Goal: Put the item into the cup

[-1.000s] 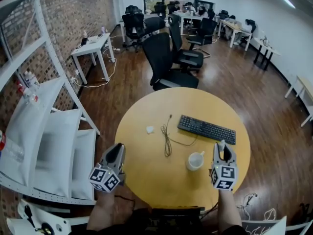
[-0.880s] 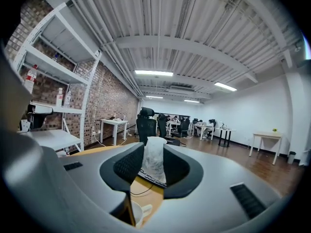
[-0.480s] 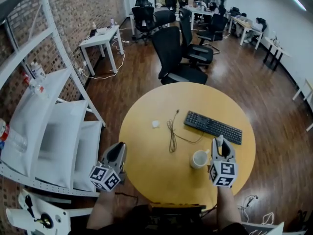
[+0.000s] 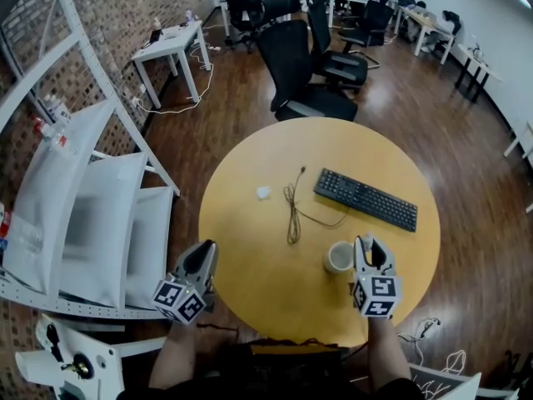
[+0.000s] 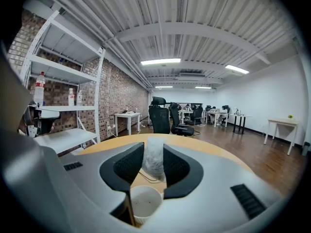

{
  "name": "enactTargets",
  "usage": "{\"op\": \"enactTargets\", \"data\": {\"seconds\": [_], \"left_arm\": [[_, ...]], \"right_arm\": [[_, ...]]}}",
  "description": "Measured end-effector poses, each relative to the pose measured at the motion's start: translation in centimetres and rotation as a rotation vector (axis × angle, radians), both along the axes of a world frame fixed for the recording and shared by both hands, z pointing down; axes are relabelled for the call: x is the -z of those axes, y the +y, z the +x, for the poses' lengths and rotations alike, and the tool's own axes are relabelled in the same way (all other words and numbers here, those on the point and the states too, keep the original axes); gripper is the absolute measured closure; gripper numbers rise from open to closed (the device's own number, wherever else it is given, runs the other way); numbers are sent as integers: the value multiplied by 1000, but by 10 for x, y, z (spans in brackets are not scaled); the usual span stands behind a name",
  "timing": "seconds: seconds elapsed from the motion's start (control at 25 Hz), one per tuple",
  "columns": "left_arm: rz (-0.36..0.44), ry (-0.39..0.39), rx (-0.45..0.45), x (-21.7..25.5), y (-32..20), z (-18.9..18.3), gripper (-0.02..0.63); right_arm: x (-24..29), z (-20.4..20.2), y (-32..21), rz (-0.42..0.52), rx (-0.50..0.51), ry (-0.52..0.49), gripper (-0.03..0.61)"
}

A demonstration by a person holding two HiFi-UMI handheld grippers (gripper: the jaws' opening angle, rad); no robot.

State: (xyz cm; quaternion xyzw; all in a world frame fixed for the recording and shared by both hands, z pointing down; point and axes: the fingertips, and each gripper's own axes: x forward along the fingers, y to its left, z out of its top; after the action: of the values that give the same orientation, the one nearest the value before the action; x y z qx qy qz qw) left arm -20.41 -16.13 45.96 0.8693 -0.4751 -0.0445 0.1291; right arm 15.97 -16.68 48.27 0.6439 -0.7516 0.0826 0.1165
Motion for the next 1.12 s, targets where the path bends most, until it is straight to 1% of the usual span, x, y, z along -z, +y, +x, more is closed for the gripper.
{"op": "enactTargets", "data": {"seconds": [0.12,0.36,0.52,0.72,0.8,1.0,1.12], "left_arm": [[-22,0,-9,-10,1,6,569],[-73,-15,1,-26,7,10,569],[-108,-19,11,-40,11,15,569],[-113,-52,2,-46,16,29,569],[-125,-53,6,-49,19,32,569],[-152,-62,29,-56,24,30,569],[-151,-65,52,-57,27,26,569]], "right_arm": [[-15,-4,4,-49,10,-10,466],[-44,-4,11,-132,23,-20,466],[-65,-12,16,-178,63,-36,466],[-87,-18,15,-245,111,-24,466],[-95,-20,13,-269,124,-20,466],[-112,-24,8,-315,148,-21,466],[-119,-25,7,-336,157,-7,466]]}}
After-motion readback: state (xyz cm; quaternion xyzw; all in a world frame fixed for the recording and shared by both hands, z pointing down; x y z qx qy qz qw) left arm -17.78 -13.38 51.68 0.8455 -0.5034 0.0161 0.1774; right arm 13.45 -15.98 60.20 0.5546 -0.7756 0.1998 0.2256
